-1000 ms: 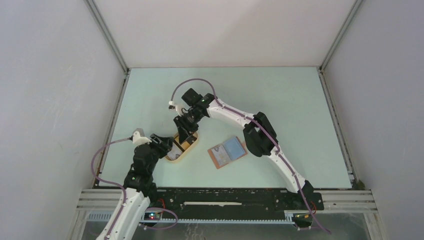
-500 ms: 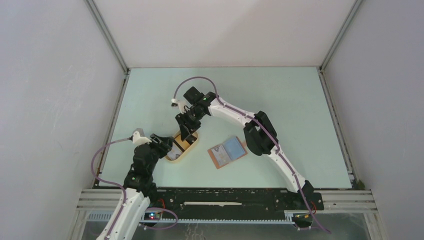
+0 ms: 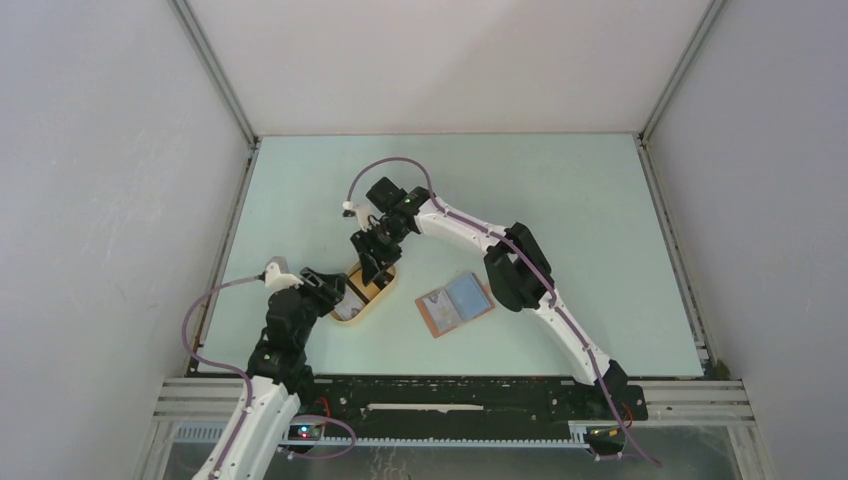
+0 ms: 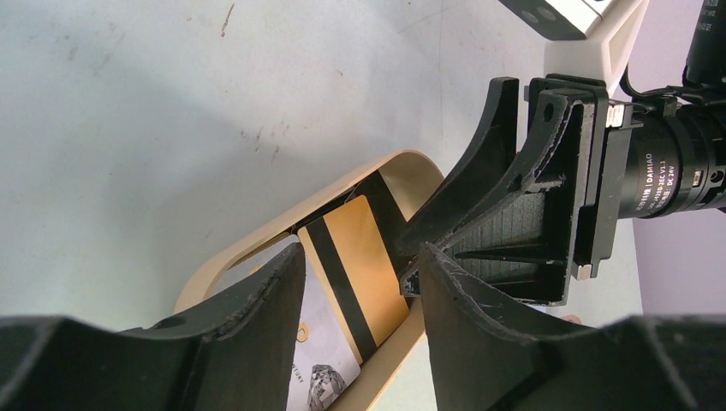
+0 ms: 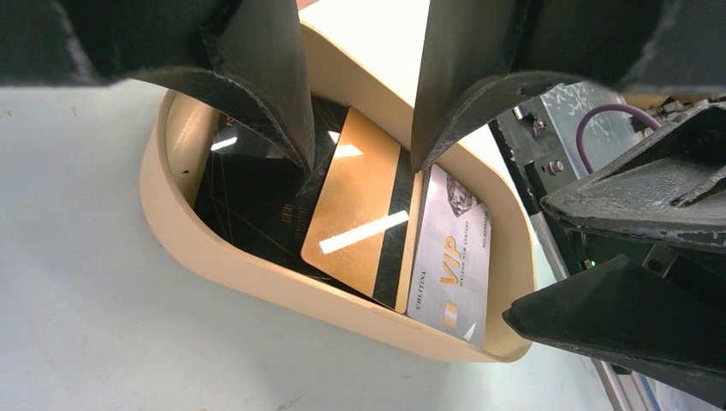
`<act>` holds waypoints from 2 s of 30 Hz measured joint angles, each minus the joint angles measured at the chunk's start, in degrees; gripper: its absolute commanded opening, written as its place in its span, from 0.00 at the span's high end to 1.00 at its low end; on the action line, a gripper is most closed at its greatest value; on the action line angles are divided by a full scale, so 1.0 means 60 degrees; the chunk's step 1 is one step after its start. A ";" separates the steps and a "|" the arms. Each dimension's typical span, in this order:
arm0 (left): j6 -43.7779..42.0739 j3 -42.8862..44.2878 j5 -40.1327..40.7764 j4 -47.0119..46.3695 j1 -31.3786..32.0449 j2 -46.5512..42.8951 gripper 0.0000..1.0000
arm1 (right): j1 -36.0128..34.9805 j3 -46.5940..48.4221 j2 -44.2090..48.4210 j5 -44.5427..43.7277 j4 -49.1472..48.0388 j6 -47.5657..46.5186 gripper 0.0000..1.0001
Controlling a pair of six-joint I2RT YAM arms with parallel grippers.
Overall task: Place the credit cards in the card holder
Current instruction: Pick up the credit card from the storage box.
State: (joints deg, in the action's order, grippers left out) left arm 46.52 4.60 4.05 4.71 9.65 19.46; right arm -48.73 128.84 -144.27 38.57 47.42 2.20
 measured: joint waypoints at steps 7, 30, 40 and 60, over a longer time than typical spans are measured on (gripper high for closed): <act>0.0000 0.0000 0.0000 0.0000 0.0000 0.0000 0.44 | -0.0018 0.0000 -0.0084 0.0211 0.0000 0.0120 0.47; 0.0000 0.0000 -0.0004 -0.0004 0.0000 0.0004 0.44 | -0.0007 0.0004 -0.0091 0.0918 -0.0004 0.0321 0.50; 0.0000 0.0000 0.0000 -0.0004 0.0000 0.0004 0.44 | -0.0007 0.0004 -0.0091 0.1832 -0.0036 0.0656 0.52; 0.0000 0.0000 0.0000 -0.0004 0.0000 -0.0084 0.44 | 0.0007 0.0000 -0.0124 0.1942 -0.0375 0.1344 0.50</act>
State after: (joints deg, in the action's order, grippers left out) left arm 46.52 4.60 4.05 4.69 9.65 18.96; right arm -48.69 128.84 -145.01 50.22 45.17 10.26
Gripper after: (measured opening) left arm 0.563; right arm 0.485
